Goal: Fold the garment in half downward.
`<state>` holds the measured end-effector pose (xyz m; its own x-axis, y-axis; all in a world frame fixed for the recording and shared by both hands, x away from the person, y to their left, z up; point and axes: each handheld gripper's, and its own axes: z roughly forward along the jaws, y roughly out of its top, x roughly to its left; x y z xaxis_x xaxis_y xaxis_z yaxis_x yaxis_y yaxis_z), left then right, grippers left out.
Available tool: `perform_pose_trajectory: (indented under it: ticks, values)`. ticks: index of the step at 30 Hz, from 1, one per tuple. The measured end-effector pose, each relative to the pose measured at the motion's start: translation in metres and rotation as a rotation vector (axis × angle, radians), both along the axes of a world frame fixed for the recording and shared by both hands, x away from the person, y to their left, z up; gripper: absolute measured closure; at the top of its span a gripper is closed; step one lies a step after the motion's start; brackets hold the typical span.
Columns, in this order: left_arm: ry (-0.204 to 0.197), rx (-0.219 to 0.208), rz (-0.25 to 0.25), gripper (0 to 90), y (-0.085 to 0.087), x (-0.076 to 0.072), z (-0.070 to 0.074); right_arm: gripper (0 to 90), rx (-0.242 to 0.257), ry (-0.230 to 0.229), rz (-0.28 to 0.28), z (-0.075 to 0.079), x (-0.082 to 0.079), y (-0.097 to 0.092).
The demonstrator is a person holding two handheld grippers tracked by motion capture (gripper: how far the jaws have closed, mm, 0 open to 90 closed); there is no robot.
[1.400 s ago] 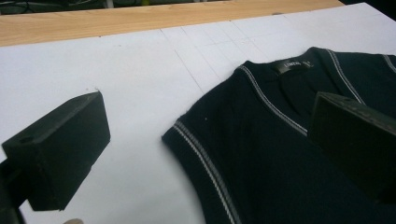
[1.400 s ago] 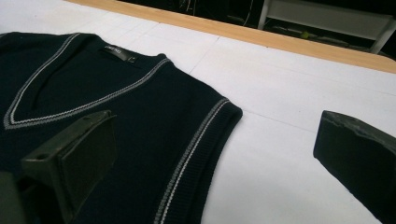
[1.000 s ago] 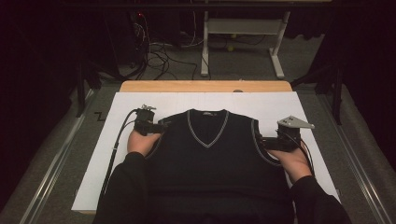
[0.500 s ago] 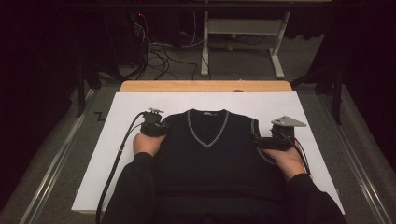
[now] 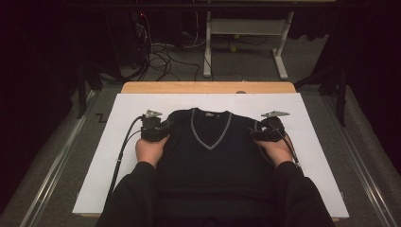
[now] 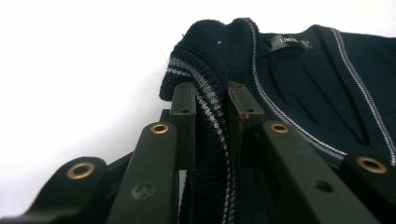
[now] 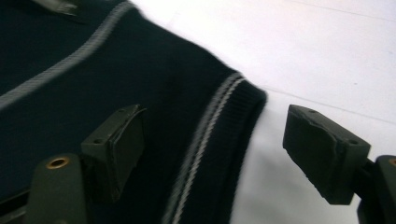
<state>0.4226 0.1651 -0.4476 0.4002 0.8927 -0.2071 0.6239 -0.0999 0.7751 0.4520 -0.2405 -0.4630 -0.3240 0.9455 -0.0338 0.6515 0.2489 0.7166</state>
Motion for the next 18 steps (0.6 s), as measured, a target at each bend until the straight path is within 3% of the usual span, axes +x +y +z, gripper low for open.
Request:
perform_pose_trajectory:
  ticks: [3,6,7,8,9,10,12,16,18]
  values:
    - [-0.007,0.003,-0.004,71.1,0.001,-0.003,0.001,28.3,0.02,0.011,-0.018,-0.004,0.005,-0.001]
    - [-0.017,-0.004,-0.007,71.1,0.003,-0.008,0.001,44.2,0.018,0.027,-0.014,-0.005,0.009,-0.001]
    - [-0.017,-0.004,-0.007,71.1,0.003,-0.008,0.001,44.2,0.018,0.027,-0.014,-0.005,0.009,-0.001]
    - [-0.019,-0.003,-0.008,71.1,0.002,-0.008,0.001,49.3,0.015,0.033,-0.001,-0.004,0.01,0.001]
    - [-0.02,-0.008,-0.01,71.1,0.002,-0.01,-0.001,63.3,0.009,0.045,0.015,-0.002,0.01,0.005]
    - [-0.02,-0.008,-0.01,71.1,0.002,-0.01,-0.001,63.3,0.009,0.045,0.015,-0.002,0.01,0.005]
    - [-0.021,0.005,-0.014,71.0,0.002,-0.01,-0.002,79.0,0.026,0.058,0.038,-0.001,0.009,0.008]
    - [-0.026,-0.004,-0.006,71.1,0.003,-0.01,-0.001,80.6,-0.011,0.046,0.057,0.001,0.006,0.013]
    - [-0.026,-0.02,0.002,71.1,0.006,-0.008,0.002,80.6,-0.007,0.008,0.049,0.007,0.002,0.012]
